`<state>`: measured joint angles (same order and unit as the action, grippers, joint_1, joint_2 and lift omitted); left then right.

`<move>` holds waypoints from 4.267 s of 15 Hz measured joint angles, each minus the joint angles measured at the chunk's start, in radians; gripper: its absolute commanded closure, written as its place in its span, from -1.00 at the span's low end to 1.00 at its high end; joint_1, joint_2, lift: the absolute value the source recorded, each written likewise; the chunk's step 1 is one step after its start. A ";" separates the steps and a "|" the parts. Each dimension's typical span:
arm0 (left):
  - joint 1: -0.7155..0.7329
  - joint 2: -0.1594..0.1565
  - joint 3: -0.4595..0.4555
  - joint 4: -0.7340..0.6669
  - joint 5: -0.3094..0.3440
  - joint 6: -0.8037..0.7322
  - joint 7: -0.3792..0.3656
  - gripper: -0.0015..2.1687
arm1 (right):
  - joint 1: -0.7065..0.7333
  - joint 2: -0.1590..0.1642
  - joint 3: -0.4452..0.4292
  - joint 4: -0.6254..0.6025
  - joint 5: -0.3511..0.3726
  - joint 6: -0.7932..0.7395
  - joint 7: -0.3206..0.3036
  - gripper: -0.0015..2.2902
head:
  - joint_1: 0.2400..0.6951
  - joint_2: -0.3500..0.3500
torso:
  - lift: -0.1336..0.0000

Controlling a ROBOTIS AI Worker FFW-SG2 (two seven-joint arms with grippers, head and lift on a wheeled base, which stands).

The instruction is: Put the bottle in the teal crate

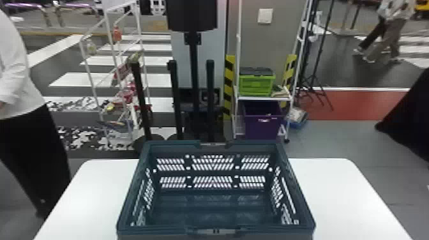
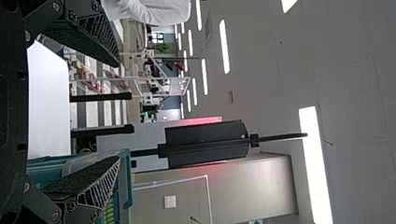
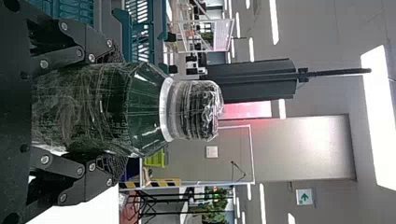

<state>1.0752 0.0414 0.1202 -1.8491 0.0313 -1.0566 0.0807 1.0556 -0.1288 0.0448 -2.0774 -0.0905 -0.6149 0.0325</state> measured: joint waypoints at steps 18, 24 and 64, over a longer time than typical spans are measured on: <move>0.005 0.000 -0.005 -0.004 -0.016 -0.002 -0.002 -0.82 | -0.023 0.001 -0.014 -0.174 -0.002 0.113 0.002 0.73 | 0.14 0.00 | 1.00; 0.001 0.003 0.002 -0.004 -0.013 0.024 -0.003 -0.82 | -0.202 -0.020 -0.019 -0.273 -0.017 0.448 0.006 0.73 | 0.14 0.00 | 1.00; -0.057 0.006 0.020 0.080 0.027 0.050 -0.004 -0.82 | -1.544 0.129 0.396 0.706 -0.175 1.750 0.004 0.72 | 0.14 0.00 | 1.00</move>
<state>1.0186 0.0476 0.1400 -1.7687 0.0580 -1.0069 0.0767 -0.4888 0.0000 0.4413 -1.3715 -0.2653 1.1354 0.0370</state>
